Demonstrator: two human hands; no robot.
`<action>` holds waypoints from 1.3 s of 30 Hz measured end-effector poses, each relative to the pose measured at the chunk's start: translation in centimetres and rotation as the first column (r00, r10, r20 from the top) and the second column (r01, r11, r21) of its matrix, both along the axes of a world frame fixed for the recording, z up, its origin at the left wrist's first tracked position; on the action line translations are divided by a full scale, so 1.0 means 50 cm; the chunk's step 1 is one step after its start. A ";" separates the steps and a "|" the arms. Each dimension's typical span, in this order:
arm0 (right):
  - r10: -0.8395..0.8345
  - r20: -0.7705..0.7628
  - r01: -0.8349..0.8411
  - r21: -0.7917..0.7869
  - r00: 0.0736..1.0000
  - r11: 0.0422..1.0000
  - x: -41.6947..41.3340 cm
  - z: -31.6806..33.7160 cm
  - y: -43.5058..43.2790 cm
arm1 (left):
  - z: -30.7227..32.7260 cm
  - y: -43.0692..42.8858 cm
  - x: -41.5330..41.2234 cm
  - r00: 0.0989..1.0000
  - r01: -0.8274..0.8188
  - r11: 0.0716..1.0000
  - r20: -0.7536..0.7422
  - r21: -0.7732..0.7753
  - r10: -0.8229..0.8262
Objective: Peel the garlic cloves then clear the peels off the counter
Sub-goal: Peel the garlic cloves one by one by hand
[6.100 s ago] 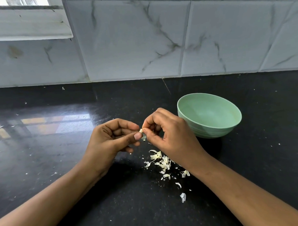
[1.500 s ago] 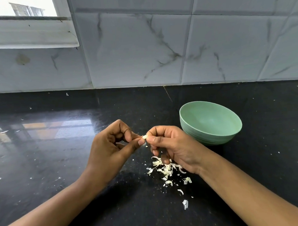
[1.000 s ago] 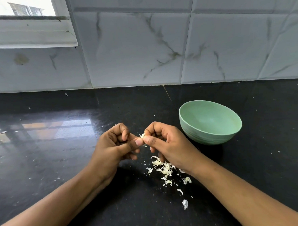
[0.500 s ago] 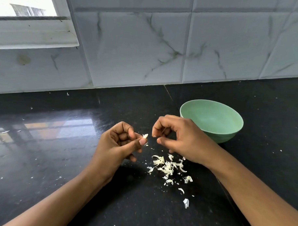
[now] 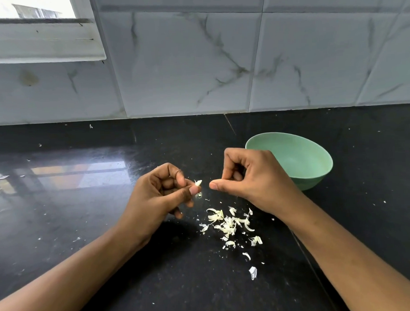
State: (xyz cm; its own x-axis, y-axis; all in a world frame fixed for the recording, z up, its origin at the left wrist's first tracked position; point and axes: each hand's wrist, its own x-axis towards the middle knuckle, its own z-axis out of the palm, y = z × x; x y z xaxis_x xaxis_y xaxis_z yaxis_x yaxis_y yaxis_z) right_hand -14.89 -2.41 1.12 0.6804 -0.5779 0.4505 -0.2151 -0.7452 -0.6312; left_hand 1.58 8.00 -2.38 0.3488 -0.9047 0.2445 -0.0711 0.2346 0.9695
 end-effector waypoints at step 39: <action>0.135 -0.026 -0.120 0.319 0.990 0.940 0.018 -0.023 0.006 | -0.002 0.004 0.005 0.995 0.036 0.999 0.093 -0.009 -0.035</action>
State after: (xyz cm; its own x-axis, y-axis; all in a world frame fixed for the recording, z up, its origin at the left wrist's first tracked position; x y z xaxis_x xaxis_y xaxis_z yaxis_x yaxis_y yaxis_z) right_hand -13.98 -2.11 -0.04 0.7738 -0.5922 0.2249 -0.1661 -0.5323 -0.8301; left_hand 1.81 8.17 -2.47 0.2921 -0.9133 0.2839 -0.1522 0.2487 0.9566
